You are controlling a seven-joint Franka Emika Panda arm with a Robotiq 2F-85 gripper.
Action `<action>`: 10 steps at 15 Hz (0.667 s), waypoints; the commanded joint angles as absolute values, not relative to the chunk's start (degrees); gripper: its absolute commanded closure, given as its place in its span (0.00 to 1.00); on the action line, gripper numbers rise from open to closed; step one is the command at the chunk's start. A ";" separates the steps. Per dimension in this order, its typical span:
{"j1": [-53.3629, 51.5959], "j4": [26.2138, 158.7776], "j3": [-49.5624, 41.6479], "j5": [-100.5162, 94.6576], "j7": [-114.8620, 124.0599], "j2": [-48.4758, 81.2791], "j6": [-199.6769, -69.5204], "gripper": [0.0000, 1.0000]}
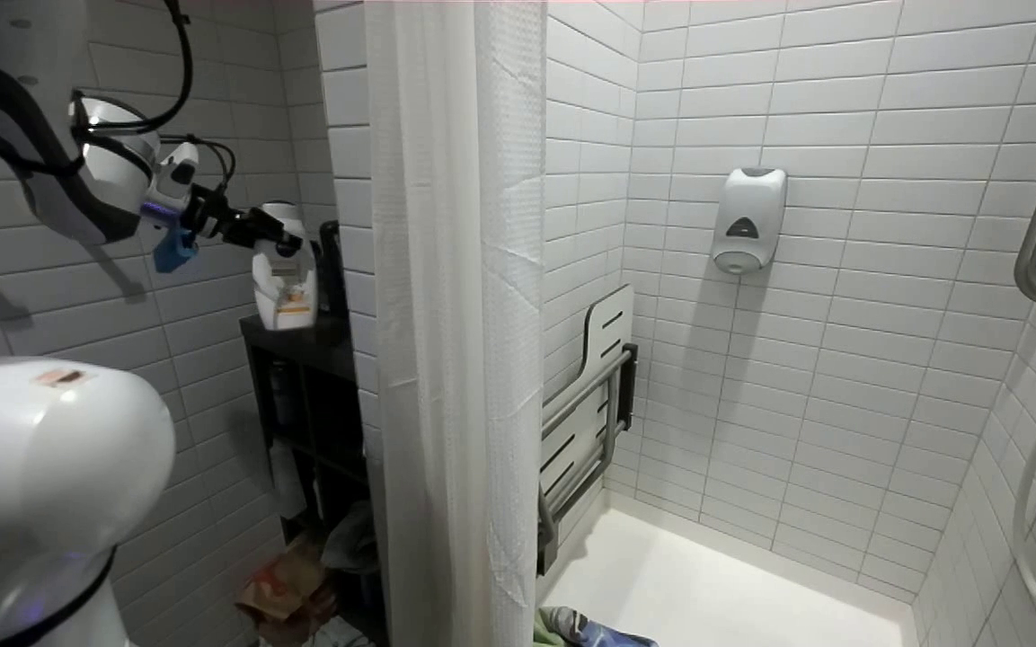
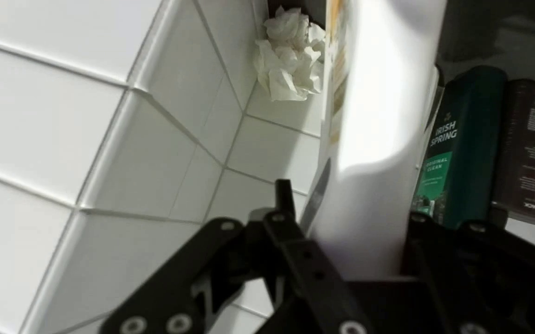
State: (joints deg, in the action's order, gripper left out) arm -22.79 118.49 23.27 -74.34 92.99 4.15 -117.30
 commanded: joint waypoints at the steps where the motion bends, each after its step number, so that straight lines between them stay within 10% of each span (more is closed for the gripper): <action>1: -24.34 124.40 24.62 -69.12 89.41 -4.07 -115.37 0.84; 10: -27.85 138.20 26.52 -56.35 86.73 -23.40 -110.83 0.84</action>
